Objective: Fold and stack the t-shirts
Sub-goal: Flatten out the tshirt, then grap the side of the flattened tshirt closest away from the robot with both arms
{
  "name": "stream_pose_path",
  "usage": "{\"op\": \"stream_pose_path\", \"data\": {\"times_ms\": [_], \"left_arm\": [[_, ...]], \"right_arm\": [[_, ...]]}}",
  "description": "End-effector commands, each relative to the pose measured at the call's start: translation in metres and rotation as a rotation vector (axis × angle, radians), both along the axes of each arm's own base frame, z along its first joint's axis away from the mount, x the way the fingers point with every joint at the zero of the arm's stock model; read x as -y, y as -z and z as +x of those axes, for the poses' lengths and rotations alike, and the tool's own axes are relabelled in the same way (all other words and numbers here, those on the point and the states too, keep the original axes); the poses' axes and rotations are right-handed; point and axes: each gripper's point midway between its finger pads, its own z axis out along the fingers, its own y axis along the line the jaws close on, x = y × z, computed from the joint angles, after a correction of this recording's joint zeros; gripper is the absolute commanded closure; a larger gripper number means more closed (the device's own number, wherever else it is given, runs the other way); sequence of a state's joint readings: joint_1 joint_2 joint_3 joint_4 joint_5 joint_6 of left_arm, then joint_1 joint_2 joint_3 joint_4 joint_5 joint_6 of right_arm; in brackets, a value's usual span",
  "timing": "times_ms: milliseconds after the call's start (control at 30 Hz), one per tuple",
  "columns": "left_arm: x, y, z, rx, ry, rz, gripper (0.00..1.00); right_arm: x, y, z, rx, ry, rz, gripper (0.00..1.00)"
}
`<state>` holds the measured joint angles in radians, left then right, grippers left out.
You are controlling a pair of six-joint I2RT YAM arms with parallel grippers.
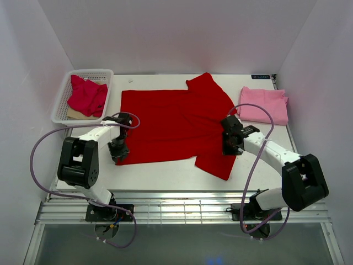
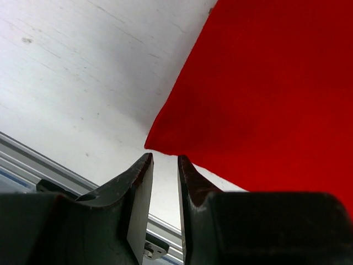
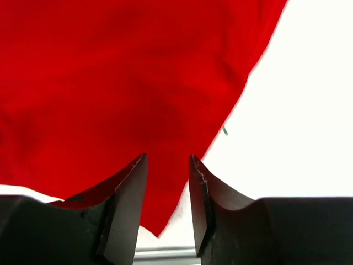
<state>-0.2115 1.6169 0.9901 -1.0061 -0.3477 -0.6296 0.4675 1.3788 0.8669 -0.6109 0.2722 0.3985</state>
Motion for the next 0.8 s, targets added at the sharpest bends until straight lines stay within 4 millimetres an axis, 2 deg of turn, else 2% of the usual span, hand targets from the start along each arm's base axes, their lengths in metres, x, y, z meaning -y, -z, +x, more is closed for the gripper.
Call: {"op": "stream_pose_path", "data": {"times_ms": [0, 167, 500, 633, 767], "left_arm": [[0.007, 0.009, -0.001, 0.003, -0.026, -0.031, 0.64], [0.007, 0.017, -0.003, -0.006, -0.036, -0.027, 0.64], [0.005, 0.027, -0.007, -0.020, -0.048, -0.019, 0.64], [0.005, 0.028, -0.008, -0.020, -0.046, -0.017, 0.64], [0.004, 0.029, -0.008, -0.020, -0.047, -0.011, 0.64]], "right_arm": [[0.003, 0.004, -0.021, -0.032, 0.032, 0.015, 0.57], [0.003, 0.011, -0.035, -0.066, 0.027, 0.013, 0.49], [0.001, 0.028, -0.061, -0.133, 0.043, 0.022, 0.47], [-0.001, 0.034, -0.068, -0.149, 0.049, 0.042, 0.42], [-0.004, 0.040, -0.077, -0.173, 0.052, 0.067, 0.41]]}}
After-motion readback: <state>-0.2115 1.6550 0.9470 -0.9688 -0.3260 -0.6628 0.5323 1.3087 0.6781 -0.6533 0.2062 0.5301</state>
